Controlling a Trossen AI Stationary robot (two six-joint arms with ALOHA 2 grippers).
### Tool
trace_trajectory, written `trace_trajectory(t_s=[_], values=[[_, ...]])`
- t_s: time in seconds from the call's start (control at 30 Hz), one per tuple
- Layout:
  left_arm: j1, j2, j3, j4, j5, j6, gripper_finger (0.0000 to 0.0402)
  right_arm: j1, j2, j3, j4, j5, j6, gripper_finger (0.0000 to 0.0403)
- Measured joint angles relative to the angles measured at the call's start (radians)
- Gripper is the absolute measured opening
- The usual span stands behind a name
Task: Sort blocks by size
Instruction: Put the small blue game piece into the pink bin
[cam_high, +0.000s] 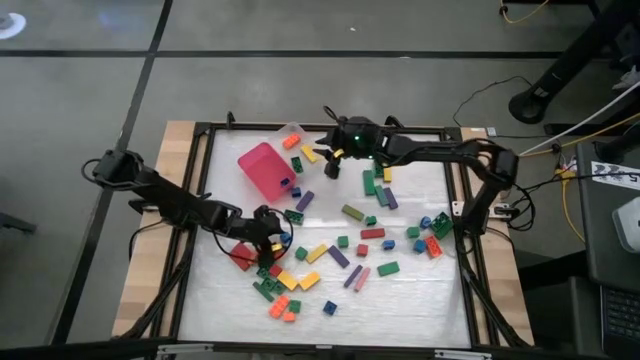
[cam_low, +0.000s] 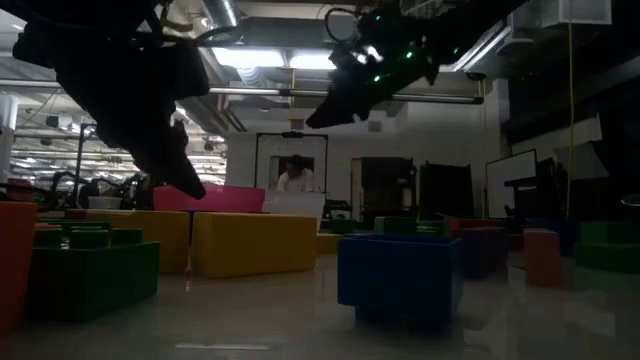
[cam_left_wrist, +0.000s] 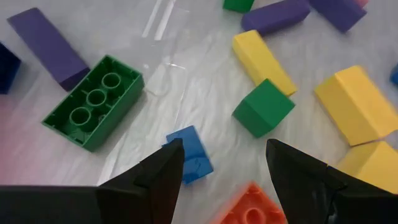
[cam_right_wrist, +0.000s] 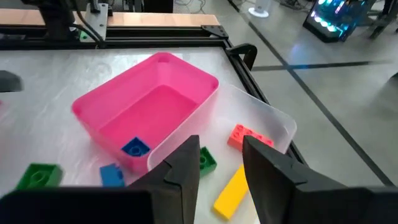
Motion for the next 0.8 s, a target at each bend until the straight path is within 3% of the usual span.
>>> trace_trajectory(t_s=[0.3, 0.8], values=[[0.005, 0.047, 0.0, -0.001, -0.042, -0.022, 0.0214, 0.042, -0.134, 0.0, -0.234, -0.013, 0.0, 0.0121], [0.011, 0.129, 0.0, 0.006, -0.1, -0.033, 0.0212, 0.296, -0.16, 0.0, -0.55, -0.026, 0.0, 0.0121]])
